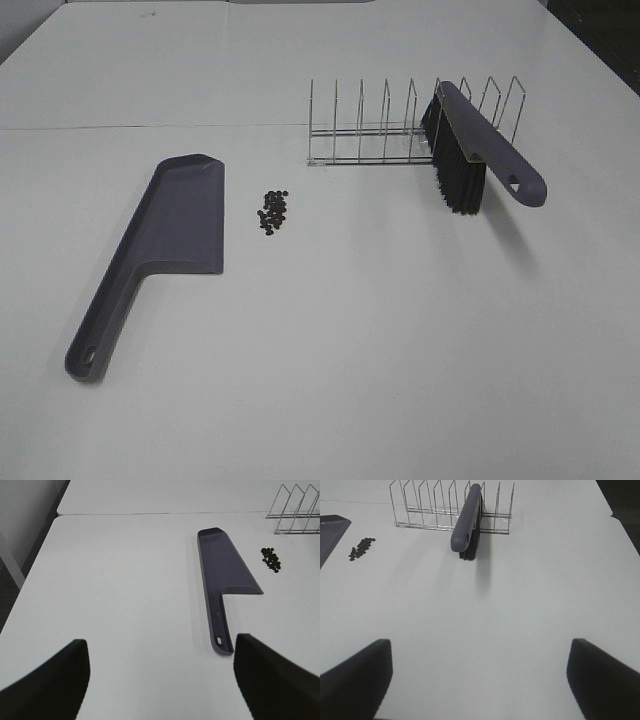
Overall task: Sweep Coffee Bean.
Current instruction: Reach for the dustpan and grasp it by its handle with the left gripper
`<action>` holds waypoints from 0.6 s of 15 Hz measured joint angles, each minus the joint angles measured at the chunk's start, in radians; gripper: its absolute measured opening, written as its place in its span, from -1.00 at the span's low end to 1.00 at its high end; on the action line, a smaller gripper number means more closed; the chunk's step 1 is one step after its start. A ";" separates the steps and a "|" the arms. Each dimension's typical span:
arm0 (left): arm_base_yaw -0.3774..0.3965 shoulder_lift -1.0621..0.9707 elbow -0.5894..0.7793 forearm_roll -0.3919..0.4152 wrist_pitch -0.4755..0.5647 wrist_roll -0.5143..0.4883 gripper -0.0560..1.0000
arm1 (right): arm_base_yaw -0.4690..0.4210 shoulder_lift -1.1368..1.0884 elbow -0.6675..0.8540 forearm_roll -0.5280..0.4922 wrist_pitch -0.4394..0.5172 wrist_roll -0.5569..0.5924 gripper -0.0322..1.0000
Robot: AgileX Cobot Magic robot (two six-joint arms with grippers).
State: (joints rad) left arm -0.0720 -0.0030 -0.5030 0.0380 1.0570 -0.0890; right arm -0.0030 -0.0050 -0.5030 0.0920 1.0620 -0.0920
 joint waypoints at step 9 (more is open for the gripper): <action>0.000 0.000 0.000 0.000 0.000 0.000 0.52 | 0.000 0.000 0.000 0.000 0.000 0.000 0.69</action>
State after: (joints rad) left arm -0.0720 -0.0030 -0.5030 0.0380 1.0570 -0.0890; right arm -0.0030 -0.0050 -0.5030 0.0920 1.0620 -0.0920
